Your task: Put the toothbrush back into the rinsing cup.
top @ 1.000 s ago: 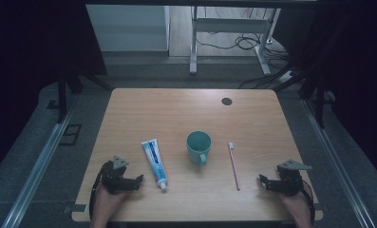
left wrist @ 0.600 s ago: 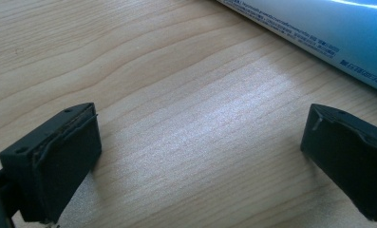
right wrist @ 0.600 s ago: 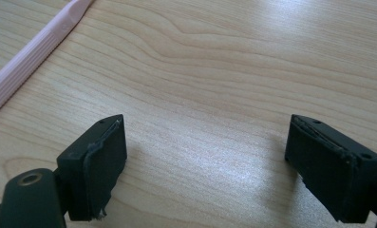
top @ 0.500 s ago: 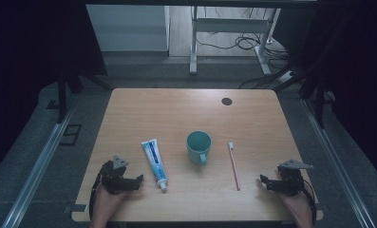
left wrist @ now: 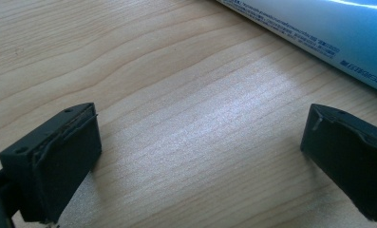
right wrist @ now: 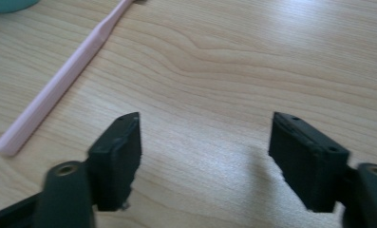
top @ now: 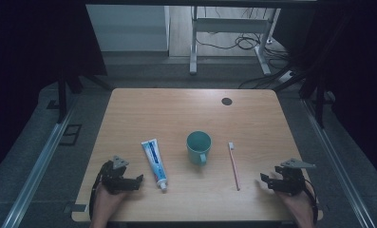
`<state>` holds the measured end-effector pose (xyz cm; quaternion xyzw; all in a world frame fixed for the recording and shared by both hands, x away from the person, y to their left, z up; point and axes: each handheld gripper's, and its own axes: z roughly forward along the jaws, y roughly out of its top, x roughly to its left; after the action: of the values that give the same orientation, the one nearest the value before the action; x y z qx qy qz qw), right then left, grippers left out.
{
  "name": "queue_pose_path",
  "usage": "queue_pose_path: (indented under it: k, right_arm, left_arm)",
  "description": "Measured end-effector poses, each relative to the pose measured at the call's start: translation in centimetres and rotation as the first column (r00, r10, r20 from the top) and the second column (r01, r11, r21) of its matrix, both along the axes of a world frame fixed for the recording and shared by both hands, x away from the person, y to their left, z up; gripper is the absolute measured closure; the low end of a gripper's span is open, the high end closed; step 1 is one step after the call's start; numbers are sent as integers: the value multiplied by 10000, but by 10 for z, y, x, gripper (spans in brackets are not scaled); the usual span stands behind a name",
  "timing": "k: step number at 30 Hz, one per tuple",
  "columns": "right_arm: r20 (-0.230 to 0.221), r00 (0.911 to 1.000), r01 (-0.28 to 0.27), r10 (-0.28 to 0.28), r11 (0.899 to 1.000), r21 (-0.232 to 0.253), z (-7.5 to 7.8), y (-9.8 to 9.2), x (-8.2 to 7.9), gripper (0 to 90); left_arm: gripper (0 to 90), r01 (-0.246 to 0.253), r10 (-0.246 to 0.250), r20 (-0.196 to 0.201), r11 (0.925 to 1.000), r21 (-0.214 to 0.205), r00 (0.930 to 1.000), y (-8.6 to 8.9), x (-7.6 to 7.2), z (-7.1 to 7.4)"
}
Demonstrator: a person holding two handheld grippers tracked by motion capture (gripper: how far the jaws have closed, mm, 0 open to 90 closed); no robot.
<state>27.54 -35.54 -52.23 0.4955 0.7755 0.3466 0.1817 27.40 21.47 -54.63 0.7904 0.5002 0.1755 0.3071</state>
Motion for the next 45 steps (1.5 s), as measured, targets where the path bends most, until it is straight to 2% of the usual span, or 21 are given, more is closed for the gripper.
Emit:
queue_pose_path:
  k: [6, 7, 9, 14, 19, 21, 24, 29, 40, 45]
  right_arm:
    - [-1, 9997, -229, 229, 9996, -165, 3, 1, 0, 413]
    - [-25, 9996, -295, 295, 9993, -214, 4, 1, -1, 458]
    - [-58, 9993, -374, 373, 9990, -244, 4, 2, -1, 477]
    - [-163, 9972, -732, 725, 9963, -447, 4, 5, 0, 620]
    - [-150, 9942, -1071, 1065, 9931, -487, 7, 11, 0, 761]
    - [-278, 9908, -1335, 1324, 9902, -420, 7, 14, 1, 833]
    - [-361, 9880, -1512, 1499, 9878, -373, 8, 18, 1, 874]
    - [-515, 9806, -1892, 1893, 9819, 63, 9, 26, 3, 893]
    - [-647, 9636, -2570, 2593, 9655, 414, 9, 47, 6, 893]
    - [-665, 9574, -2761, 2812, 9581, 757, 11, 54, 7, 893]
  left_arm:
    - [0, -1, 1, 0, 10000, 2, 10000, 0, 0, 0]
    - [0, 0, 0, 1, 10000, 0, 10000, 0, 0, 0]
    - [0, 1, -1, -1, 10000, 2, 10000, 0, 0, 0]
    - [0, 1, -1, 1, 10000, 4, 10000, 0, 0, 0]
    - [0, 1, -1, -1, 10000, 5, 10000, 0, 0, 0]
    - [0, 0, 0, 1, 10000, 2, 10000, 0, 0, 0]
    - [0, 0, 0, 0, 10000, -1, 10000, 0, 0, 0]
    - [0, -5, 5, 0, 10000, -1, 10000, 0, 0, 0]
    - [0, -12, 12, -8, 10000, -1, 10000, 0, 0, 0]
    - [0, -22, 22, -1, 10000, 3, 10000, 0, 0, 0]
